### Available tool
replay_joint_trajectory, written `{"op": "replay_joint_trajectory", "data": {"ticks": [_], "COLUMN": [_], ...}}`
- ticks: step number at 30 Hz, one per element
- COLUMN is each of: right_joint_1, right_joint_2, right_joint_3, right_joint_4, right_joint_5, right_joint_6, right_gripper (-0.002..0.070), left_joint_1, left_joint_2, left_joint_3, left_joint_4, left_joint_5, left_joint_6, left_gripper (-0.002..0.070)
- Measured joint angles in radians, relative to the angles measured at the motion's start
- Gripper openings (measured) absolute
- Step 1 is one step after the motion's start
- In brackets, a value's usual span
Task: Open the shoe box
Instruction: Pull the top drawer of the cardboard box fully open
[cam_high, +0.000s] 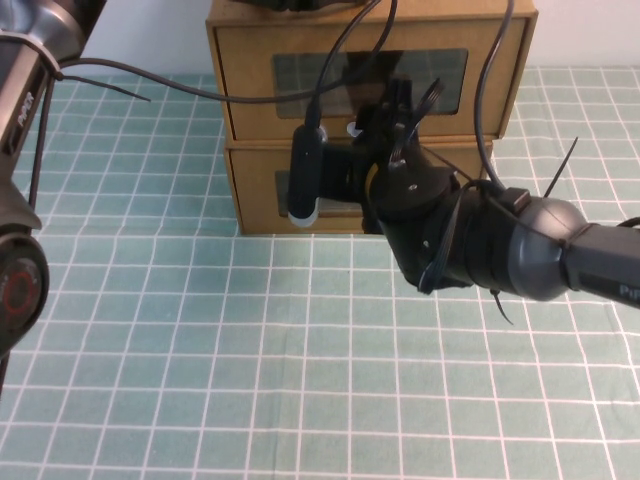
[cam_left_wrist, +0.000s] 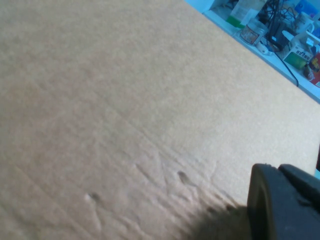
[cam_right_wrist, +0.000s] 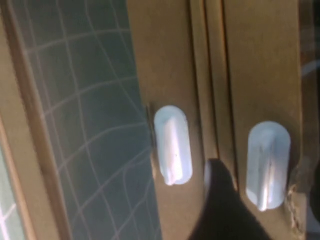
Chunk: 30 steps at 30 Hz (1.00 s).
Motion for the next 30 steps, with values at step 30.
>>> {"op": "replay_joint_trajectory", "data": {"ticks": [30], "right_joint_1": [-0.02], "right_joint_2": [0.08], "right_joint_3": [-0.112], "right_joint_4": [0.032], "right_joint_5": [0.028], "right_joint_6": [0.018], "right_gripper": [0.0127], "left_joint_1": [0.003], "left_joint_2": [0.002], "left_joint_3": [0.0], "left_joint_4": [0.01], "left_joint_5": [0.008], "left_joint_6": [0.01], "left_gripper": [-0.0005]}}
